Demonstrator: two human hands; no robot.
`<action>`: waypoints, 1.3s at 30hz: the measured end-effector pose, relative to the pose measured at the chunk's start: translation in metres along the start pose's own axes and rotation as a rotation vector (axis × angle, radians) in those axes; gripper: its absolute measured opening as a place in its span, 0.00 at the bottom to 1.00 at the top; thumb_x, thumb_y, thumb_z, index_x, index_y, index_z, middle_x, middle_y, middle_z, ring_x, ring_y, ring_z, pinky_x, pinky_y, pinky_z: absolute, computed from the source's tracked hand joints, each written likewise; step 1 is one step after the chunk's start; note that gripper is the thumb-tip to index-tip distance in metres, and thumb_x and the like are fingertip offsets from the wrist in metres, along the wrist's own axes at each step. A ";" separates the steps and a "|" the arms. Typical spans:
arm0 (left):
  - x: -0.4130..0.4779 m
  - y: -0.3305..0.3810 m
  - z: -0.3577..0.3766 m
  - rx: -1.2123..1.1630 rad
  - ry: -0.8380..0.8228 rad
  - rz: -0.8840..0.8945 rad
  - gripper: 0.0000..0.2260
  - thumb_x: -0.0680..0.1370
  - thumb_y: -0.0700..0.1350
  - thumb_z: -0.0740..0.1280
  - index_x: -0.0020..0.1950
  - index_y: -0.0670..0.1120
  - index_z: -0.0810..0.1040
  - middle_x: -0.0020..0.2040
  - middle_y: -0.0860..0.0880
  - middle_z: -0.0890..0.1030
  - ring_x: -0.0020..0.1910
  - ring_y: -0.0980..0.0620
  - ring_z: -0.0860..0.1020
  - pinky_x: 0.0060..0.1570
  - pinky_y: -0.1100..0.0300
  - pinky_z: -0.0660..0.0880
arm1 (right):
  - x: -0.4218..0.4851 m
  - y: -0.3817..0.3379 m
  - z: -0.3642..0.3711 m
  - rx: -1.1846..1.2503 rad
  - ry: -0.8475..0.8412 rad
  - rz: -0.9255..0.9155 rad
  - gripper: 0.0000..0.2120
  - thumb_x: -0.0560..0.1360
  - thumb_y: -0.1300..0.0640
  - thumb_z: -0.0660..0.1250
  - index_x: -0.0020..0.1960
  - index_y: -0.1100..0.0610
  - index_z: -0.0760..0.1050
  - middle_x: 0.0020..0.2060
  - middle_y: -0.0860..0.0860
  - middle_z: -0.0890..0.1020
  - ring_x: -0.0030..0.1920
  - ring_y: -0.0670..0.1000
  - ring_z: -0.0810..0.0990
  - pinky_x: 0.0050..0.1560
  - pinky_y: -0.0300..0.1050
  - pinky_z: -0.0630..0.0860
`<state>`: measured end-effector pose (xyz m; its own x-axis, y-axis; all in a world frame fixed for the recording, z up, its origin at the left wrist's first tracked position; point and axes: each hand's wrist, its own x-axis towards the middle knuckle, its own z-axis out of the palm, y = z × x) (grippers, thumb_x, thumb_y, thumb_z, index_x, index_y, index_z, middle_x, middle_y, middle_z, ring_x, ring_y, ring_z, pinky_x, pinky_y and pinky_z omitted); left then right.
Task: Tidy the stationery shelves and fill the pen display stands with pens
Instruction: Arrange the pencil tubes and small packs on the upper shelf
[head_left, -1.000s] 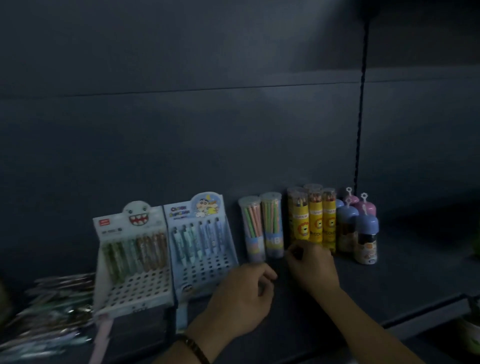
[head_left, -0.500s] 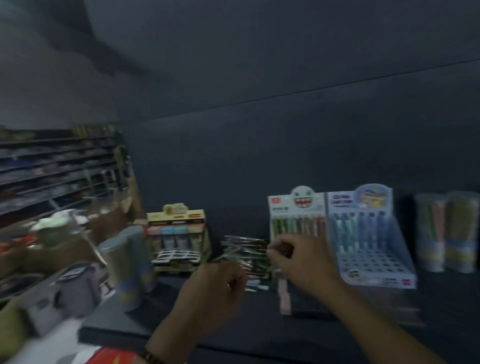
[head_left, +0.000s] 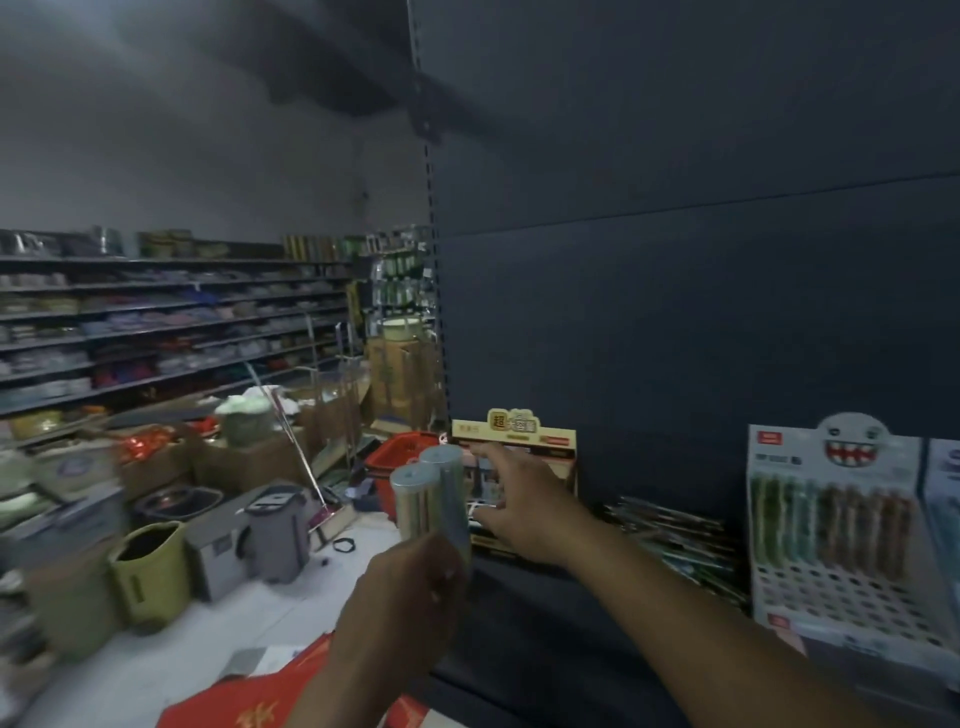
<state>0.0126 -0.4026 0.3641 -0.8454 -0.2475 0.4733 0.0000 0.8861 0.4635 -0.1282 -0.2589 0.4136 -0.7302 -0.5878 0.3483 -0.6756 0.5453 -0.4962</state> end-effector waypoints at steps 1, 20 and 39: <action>0.002 -0.004 0.001 -0.014 -0.004 -0.008 0.11 0.70 0.63 0.60 0.44 0.59 0.76 0.39 0.60 0.81 0.39 0.59 0.80 0.40 0.55 0.80 | 0.011 -0.005 0.004 -0.022 -0.025 0.004 0.38 0.76 0.50 0.72 0.79 0.35 0.56 0.73 0.50 0.69 0.66 0.56 0.76 0.62 0.57 0.78; 0.009 -0.026 0.011 -0.071 -0.046 -0.076 0.04 0.76 0.56 0.70 0.49 0.62 0.77 0.46 0.61 0.83 0.44 0.60 0.81 0.44 0.60 0.81 | 0.051 0.003 0.030 0.341 0.024 0.036 0.23 0.77 0.58 0.76 0.61 0.39 0.68 0.64 0.46 0.76 0.59 0.49 0.80 0.56 0.55 0.85; 0.050 0.126 0.073 -0.758 -0.045 0.136 0.28 0.76 0.54 0.78 0.72 0.59 0.69 0.39 0.63 0.80 0.35 0.63 0.79 0.33 0.70 0.73 | -0.053 0.019 -0.141 -0.027 0.323 0.064 0.30 0.60 0.30 0.81 0.52 0.42 0.71 0.46 0.41 0.81 0.44 0.42 0.81 0.42 0.47 0.82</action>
<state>-0.0687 -0.2752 0.3917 -0.8327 -0.1246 0.5396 0.4581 0.3926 0.7975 -0.1167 -0.1329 0.4973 -0.7628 -0.3344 0.5534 -0.6267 0.5928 -0.5057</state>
